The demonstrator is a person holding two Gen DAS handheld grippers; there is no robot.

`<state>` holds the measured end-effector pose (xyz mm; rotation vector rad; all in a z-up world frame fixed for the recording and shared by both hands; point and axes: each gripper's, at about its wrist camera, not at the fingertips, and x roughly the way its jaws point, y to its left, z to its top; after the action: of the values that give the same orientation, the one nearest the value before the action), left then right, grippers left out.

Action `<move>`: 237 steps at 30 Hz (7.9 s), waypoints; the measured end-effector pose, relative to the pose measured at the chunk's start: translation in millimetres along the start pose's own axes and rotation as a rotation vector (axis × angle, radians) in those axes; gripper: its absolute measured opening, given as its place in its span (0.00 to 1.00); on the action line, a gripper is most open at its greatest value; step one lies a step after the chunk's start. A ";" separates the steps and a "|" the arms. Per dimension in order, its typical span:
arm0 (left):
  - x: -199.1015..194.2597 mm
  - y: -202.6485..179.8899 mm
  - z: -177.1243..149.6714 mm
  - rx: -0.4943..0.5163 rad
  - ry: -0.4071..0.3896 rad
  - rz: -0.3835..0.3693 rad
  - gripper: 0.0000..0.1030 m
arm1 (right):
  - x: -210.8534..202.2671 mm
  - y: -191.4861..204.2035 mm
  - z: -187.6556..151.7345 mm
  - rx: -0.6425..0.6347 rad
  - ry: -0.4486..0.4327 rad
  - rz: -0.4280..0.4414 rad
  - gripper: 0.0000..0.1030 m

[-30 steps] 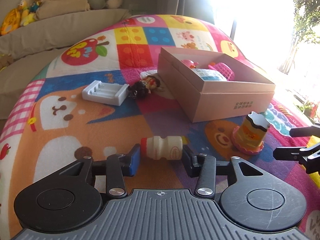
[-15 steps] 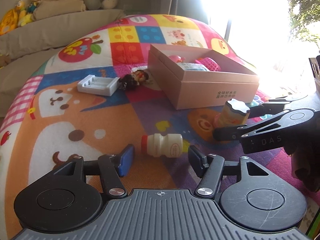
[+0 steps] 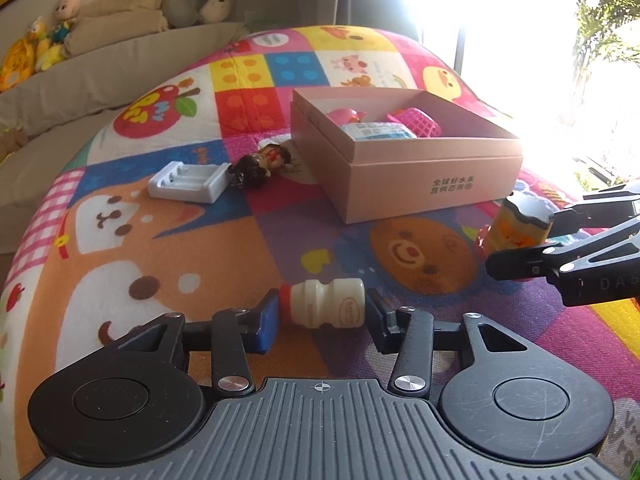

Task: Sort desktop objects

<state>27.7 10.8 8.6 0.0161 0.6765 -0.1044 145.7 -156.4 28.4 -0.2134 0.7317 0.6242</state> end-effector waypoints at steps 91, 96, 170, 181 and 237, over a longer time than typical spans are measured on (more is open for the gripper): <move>-12.4 86.1 0.9 -0.230 -0.068 0.175 0.98 | 62.1 18.7 179.1 0.005 -0.081 0.019 0.54; -12.3 80.9 -1.7 -0.210 -0.081 0.165 0.99 | 119.3 64.6 193.9 -0.009 0.077 0.058 0.40; 3.8 41.5 23.4 -0.040 0.012 0.187 1.00 | -11.0 8.7 -12.0 -0.086 -0.085 -0.096 0.95; 64.2 57.2 53.0 -0.101 0.050 0.255 1.00 | 0.5 -8.0 -22.3 0.062 -0.058 -0.096 1.00; 3.2 20.0 11.0 -0.045 0.051 -0.056 0.97 | 12.5 -11.7 -21.2 0.089 -0.003 -0.084 1.00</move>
<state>39.1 29.9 14.8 -0.0434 0.7300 -0.1430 148.1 -168.3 4.0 -0.1600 0.7428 0.5106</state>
